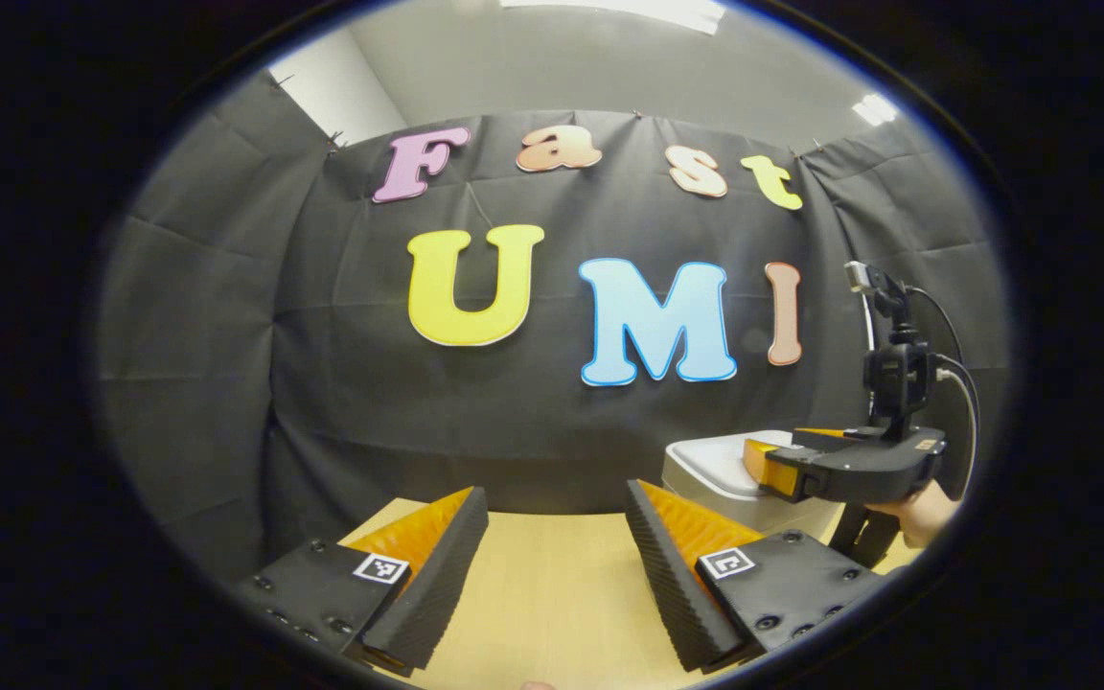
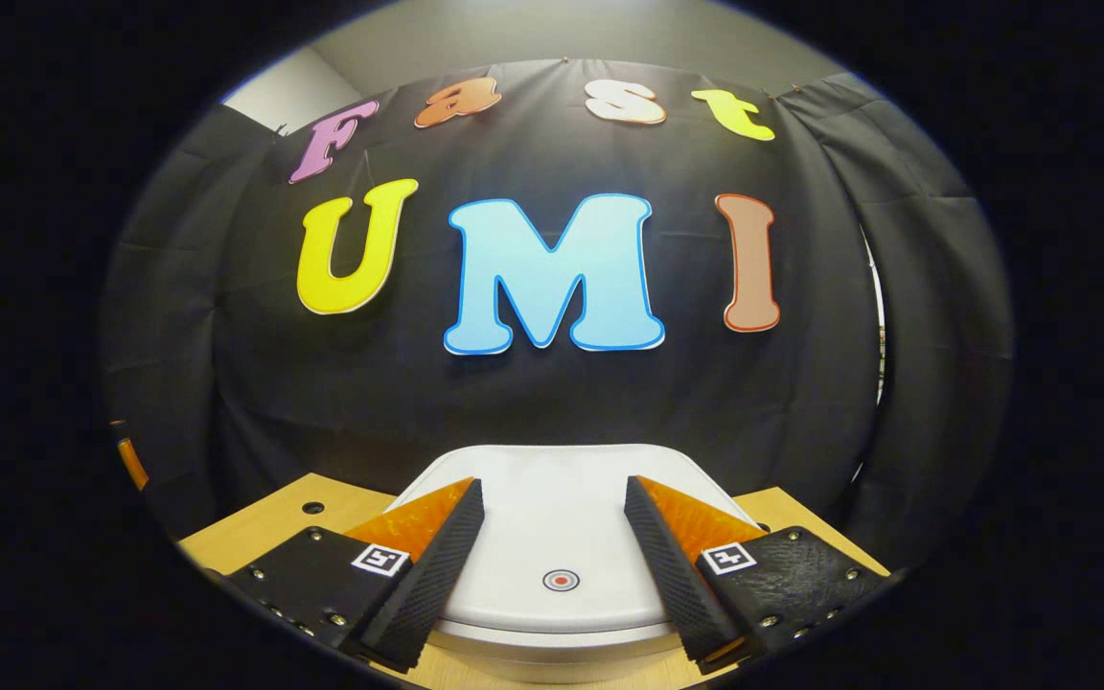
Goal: Press the lid of the desktop garbage bin to open it, pick up the crumpled paper on the desktop and throw it into the bin, then pick up the pop can on the desktop and drop it into the bin, and finally close the garbage bin lid.
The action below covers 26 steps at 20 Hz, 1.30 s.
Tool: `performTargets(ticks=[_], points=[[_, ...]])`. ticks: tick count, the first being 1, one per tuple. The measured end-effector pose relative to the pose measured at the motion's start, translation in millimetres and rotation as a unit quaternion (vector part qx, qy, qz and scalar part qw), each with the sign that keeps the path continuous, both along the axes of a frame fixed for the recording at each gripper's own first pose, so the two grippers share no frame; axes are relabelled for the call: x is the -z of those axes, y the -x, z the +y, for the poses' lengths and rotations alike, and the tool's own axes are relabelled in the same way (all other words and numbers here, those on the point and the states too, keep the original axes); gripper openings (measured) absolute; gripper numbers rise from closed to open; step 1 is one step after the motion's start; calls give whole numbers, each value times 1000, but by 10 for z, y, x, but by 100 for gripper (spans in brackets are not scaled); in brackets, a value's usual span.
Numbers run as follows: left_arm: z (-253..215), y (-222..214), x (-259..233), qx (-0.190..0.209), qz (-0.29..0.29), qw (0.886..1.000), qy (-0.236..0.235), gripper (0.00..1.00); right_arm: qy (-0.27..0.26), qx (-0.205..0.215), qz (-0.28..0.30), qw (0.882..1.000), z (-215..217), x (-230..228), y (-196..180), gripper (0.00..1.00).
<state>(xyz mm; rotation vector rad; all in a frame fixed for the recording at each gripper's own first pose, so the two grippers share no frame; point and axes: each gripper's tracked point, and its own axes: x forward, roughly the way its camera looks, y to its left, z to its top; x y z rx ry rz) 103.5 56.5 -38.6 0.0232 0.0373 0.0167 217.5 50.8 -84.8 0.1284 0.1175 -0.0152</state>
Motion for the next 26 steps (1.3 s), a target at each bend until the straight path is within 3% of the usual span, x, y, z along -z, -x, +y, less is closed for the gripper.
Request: performTargets(ticks=[3,12,26], points=[[-6,-5,-1,-1,2,1000,-2,96,19,-1,-2,1000,3,35,-1,95],[-9,66,-69,-9,-1,1000,-5,94,9,15,-34,999,-41,58,4,97],[-166,577,-338,-43,-21,999,-22,96,-12,1,-2,1000,-57,-1,198,97]])
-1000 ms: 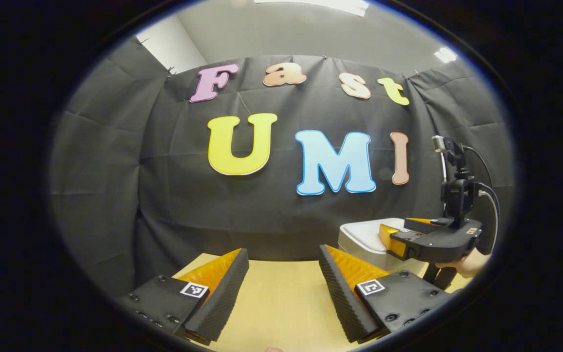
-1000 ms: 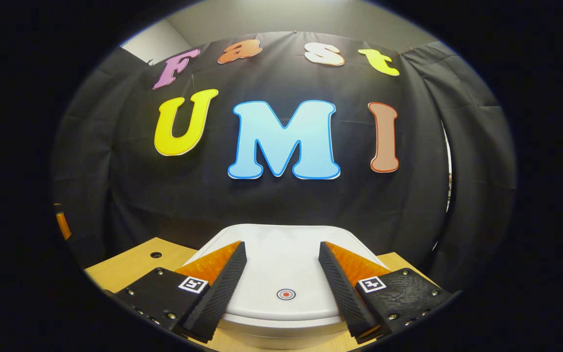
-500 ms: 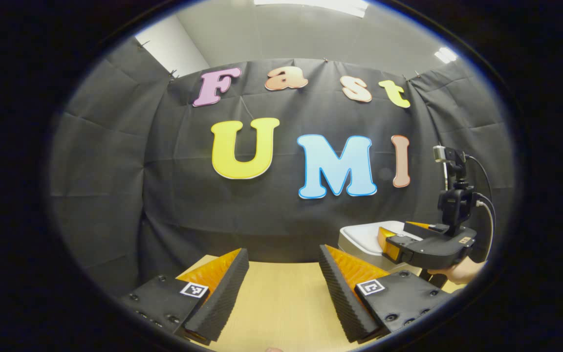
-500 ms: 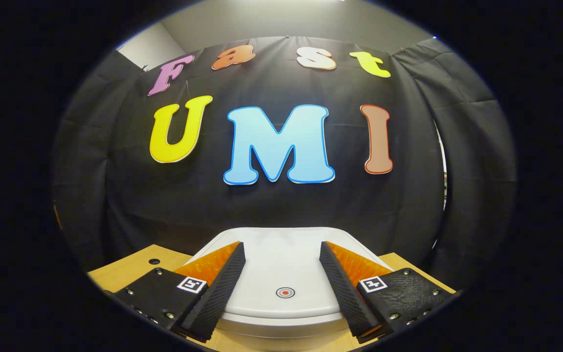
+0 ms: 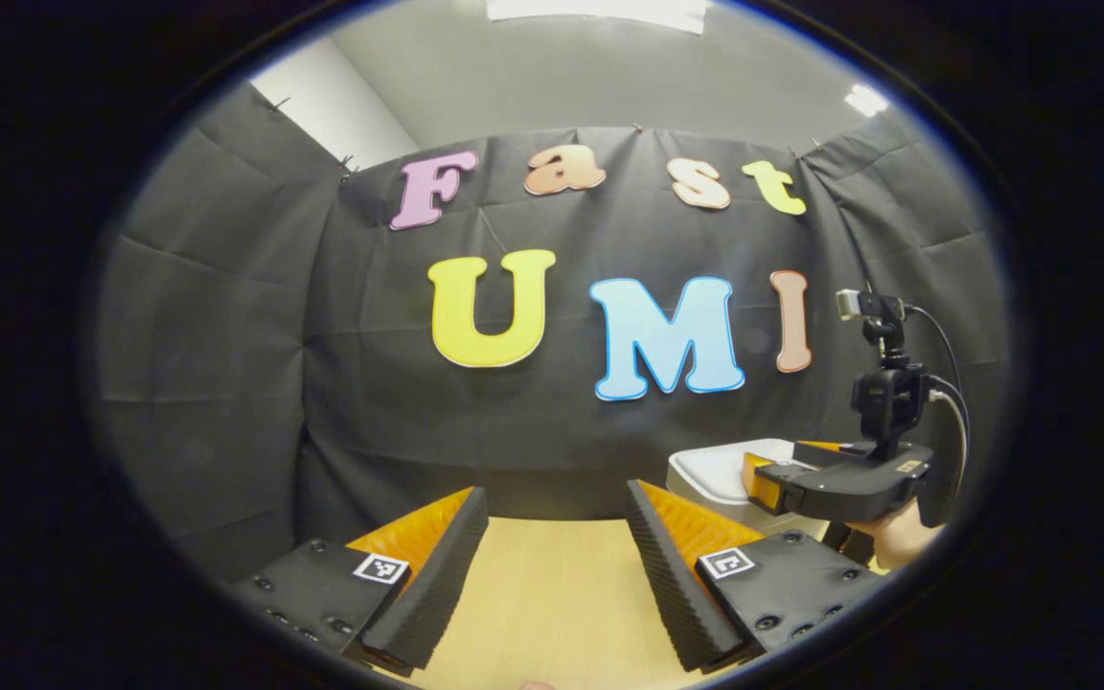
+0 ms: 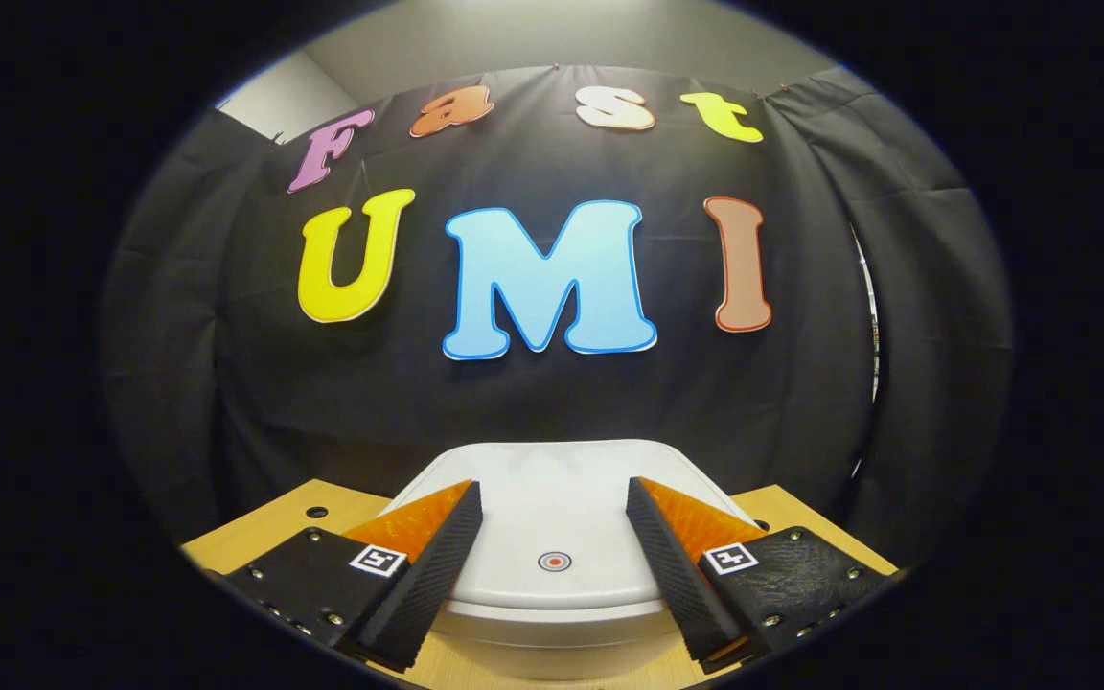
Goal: Press the lid of the desktop garbage bin to open it, pick up the crumpled paper on the desktop and throw it into the bin, then pick up the pop can on the desktop and drop it into the bin, and finally close the garbage bin lid.
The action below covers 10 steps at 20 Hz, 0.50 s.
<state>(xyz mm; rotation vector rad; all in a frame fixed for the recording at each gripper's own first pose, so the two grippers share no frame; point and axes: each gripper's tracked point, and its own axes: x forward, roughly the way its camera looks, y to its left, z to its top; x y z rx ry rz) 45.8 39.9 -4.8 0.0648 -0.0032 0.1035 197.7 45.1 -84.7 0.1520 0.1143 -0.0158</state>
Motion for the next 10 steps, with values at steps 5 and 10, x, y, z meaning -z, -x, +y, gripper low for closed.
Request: performTargets(ticks=[5,10], points=[[-100,116,89,-20,9,1000,0,96,11,-11,5,1000,-127,-14,341,97],[-218,137,200,-26,11,1000,-5,96,27,-25,-5,999,-237,-105,779,96]])
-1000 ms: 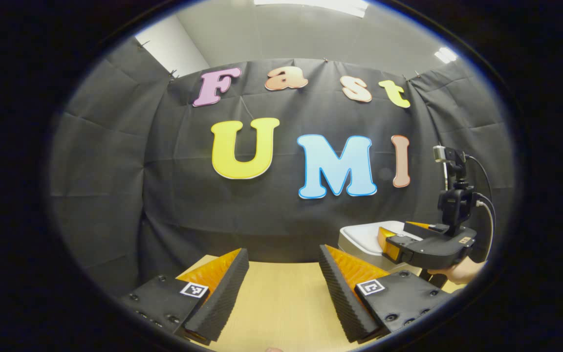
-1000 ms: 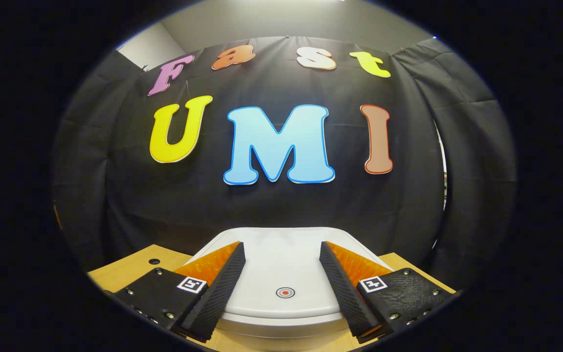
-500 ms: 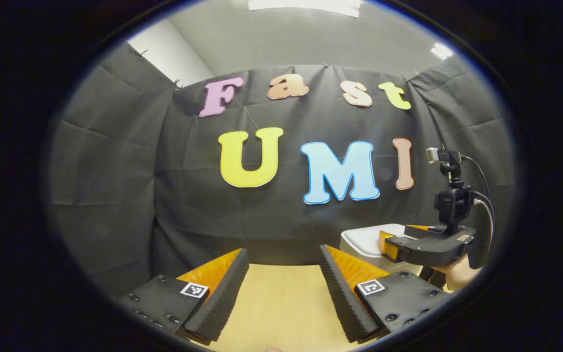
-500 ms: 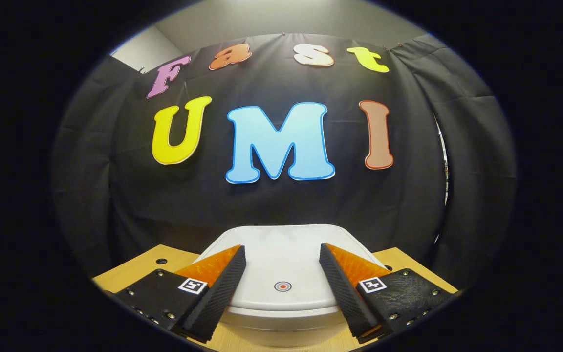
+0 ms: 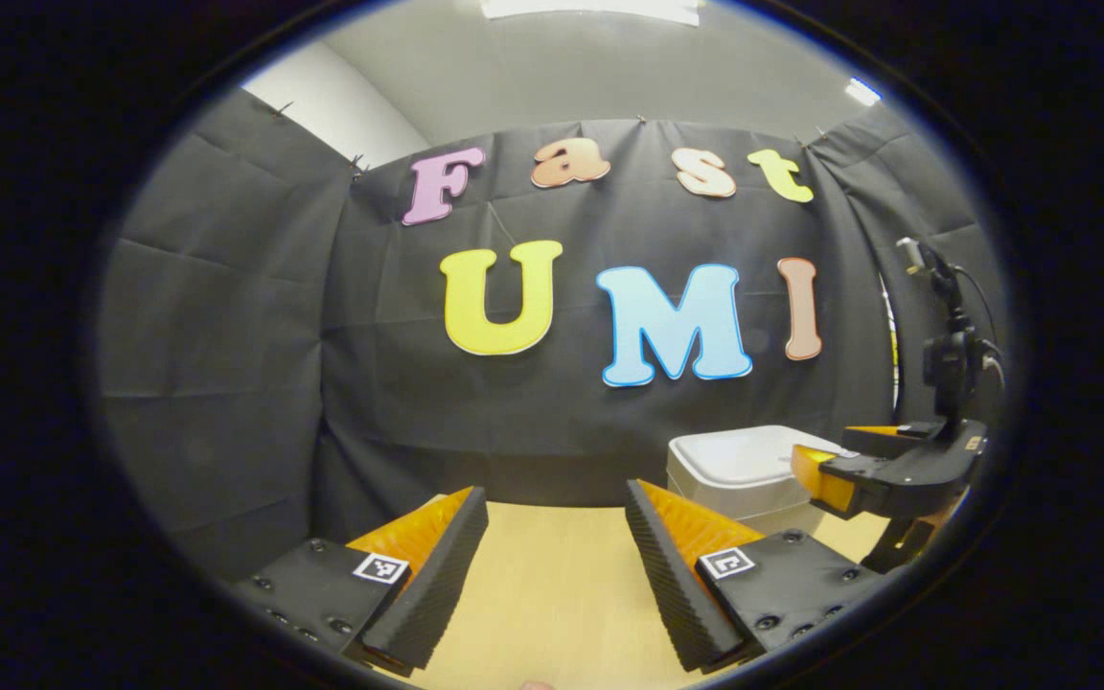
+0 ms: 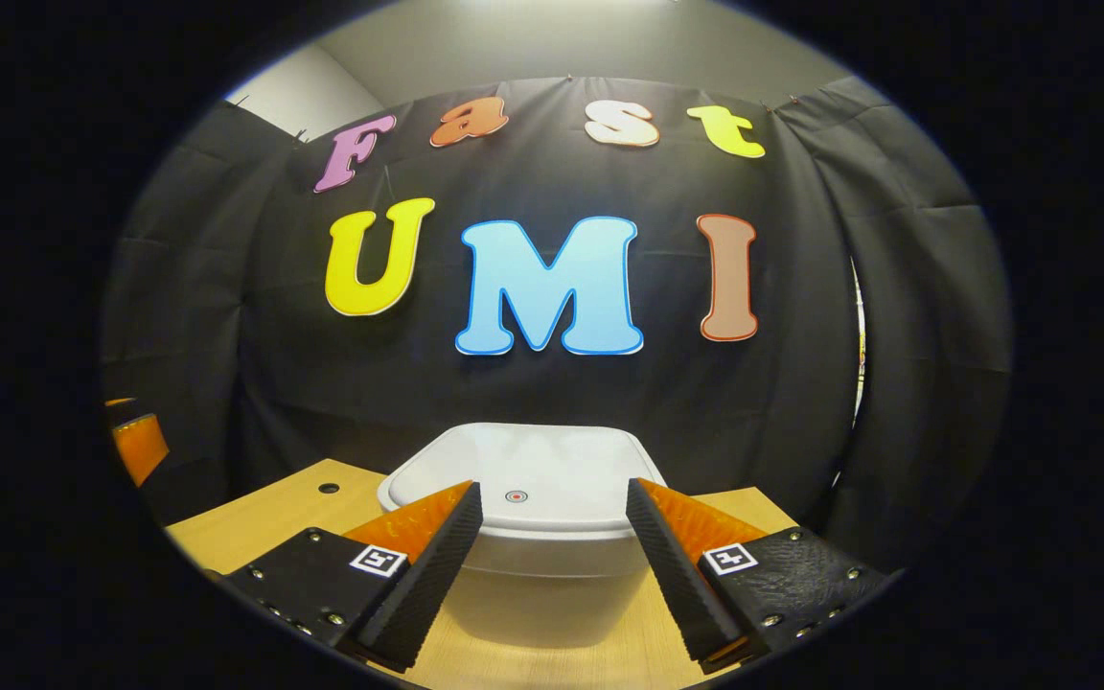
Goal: Press the lid of the desktop garbage bin to open it, pick up the crumpled paper on the desktop and throw it into the bin, then pick up the pop can on the desktop and drop it into the bin, and finally close the garbage bin lid.
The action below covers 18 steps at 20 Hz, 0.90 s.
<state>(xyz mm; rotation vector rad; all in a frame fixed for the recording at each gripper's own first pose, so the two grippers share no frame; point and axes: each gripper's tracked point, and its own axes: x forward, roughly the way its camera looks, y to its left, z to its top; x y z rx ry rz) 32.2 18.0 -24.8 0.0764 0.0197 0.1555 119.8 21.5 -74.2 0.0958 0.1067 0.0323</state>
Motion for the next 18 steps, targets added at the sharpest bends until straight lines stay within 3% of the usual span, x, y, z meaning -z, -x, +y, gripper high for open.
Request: performTargets(ticks=[9,18], points=[[-78,-104,104,10,-13,1000,26,96,18,-28,-41,999,145,-312,631,96],[146,-192,-19,28,-19,999,8,96,13,-25,-47,999,360,-360,718,96]])
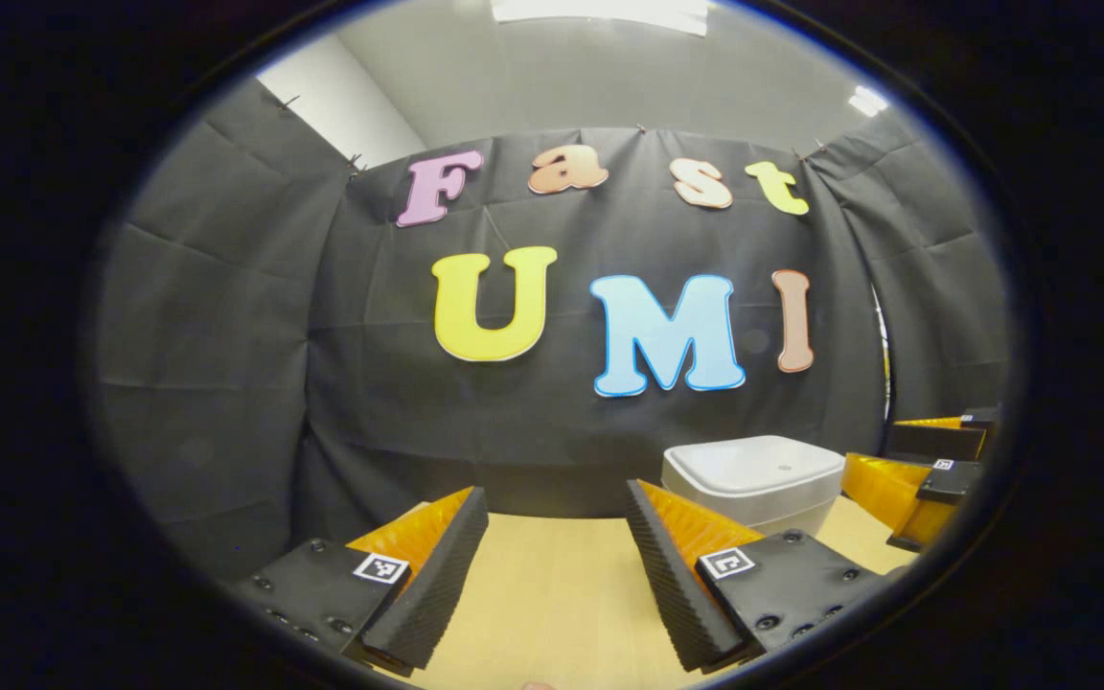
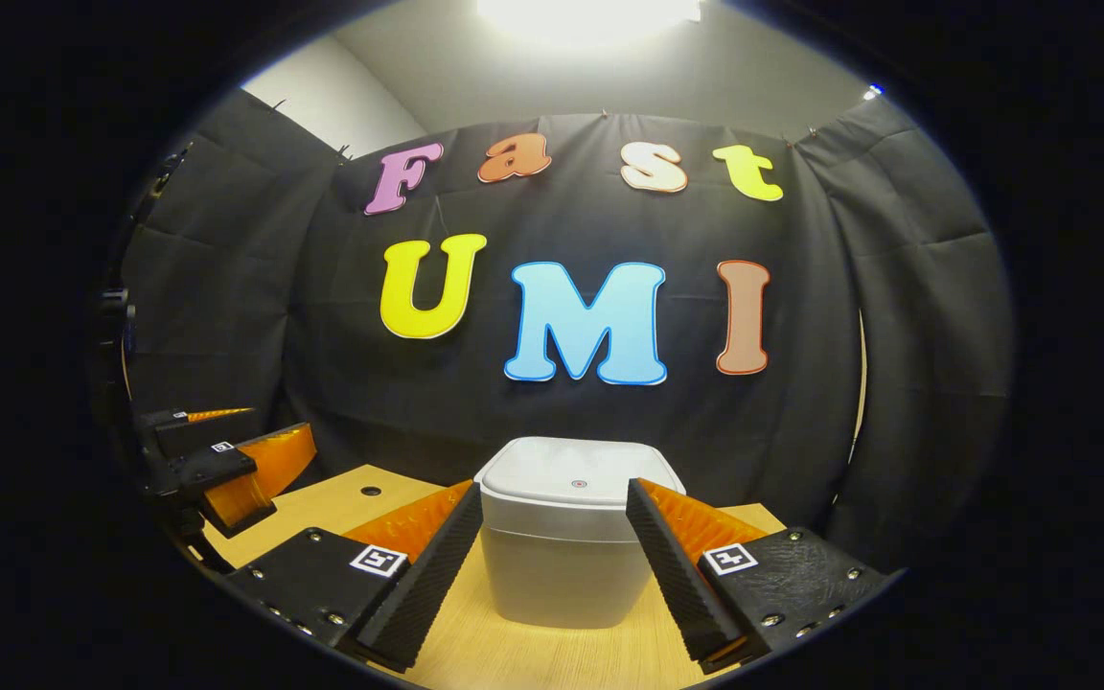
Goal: Press the lid of the desktop garbage bin to open it, pick up the crumpled paper on the desktop and throw it into the bin, then pick up the pop can on the desktop and drop it into the bin, and finally close the garbage bin lid.
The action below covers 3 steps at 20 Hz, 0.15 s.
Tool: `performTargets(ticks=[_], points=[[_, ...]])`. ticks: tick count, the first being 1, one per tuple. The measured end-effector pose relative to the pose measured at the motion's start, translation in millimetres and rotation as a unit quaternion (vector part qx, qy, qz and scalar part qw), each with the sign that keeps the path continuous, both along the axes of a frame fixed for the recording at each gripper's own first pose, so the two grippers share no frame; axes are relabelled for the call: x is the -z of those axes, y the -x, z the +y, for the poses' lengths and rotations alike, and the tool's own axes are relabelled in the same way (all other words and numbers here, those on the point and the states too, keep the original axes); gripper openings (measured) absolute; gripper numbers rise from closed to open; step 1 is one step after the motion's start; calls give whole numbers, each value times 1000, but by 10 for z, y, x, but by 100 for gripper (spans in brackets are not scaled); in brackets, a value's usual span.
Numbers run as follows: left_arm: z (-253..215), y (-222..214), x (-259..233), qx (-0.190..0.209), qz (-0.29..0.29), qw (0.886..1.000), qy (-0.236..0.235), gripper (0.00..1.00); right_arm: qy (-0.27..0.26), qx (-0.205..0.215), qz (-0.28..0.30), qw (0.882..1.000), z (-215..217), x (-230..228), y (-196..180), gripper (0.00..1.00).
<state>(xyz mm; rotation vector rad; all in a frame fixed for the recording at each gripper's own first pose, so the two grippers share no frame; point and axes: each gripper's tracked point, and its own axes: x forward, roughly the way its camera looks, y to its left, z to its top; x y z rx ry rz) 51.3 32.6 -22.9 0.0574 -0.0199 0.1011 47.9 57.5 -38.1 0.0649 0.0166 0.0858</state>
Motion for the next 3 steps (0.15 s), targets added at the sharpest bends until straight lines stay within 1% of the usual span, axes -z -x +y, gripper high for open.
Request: performTargets(ticks=[3], points=[[14,-9,-30,13,-2,1000,-2,94,0,3,2,1000,80,-25,-1,96]])
